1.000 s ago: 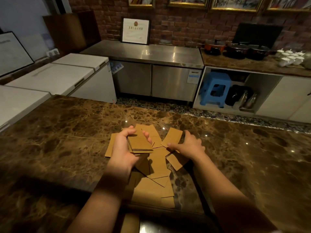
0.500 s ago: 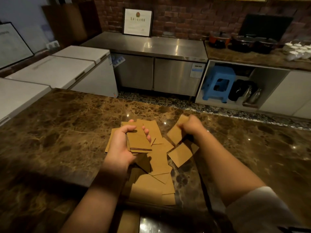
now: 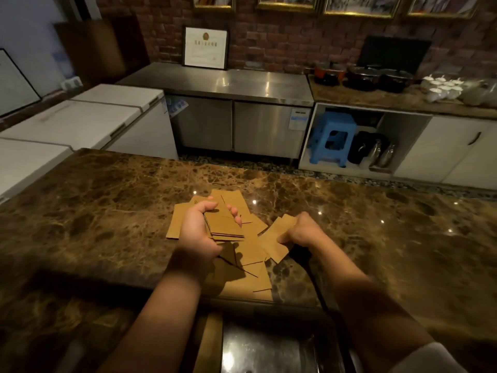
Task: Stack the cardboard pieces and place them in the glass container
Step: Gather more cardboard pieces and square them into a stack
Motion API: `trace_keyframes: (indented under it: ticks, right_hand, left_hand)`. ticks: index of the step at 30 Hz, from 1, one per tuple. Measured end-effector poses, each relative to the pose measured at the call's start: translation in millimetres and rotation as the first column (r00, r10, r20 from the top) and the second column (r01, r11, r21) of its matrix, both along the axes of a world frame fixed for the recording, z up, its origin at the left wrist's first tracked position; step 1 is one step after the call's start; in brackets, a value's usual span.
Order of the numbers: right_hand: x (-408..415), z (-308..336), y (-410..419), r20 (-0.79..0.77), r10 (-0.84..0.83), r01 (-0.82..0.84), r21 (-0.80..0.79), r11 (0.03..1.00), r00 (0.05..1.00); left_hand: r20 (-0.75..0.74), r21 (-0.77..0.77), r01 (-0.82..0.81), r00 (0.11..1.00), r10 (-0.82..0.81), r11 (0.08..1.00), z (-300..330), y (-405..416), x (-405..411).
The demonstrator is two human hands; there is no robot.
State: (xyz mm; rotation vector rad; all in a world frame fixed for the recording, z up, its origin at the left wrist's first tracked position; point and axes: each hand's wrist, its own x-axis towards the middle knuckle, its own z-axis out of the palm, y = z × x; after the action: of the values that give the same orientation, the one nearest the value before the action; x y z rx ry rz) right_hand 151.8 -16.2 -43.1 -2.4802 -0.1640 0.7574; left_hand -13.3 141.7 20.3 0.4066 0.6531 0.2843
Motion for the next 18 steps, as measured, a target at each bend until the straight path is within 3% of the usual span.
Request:
trace_keyframes:
  ticks: [3, 5, 10, 14, 18]
  right_hand:
    - [-5, 26, -19, -0.081, 0.0, 0.021, 0.26, 0.965, 0.997]
    - [-8, 48, -35, -0.043, 0.022, -0.004, 0.382, 0.924, 0.999]
    - [-37, 99, -52, 0.021, -0.132, 0.06, 0.812, 0.58, 0.991]
    - [-65, 121, -54, -0.114, -0.112, 0.149, 0.915, 0.374, 0.987]
    - [-81, 129, -56, -0.149, -0.065, 0.163, 0.923, 0.349, 0.987]
  left_hand:
    - [0.025, 0.001, -0.023, 0.999, 0.022, 1.0, 3, -3, -11]
    - [0.033, 0.018, -0.029, 0.999, 0.029, 0.999, 1, -6, -12]
    - [0.103, 0.155, -0.027, 0.995, 0.011, 0.988, 6, -23, -14]
    - [0.187, 0.375, -0.085, 0.982, 0.014, 0.923, 18, -36, -10]
    - [0.293, 0.465, -0.055, 0.951, -0.095, 0.883, 33, -42, -14]
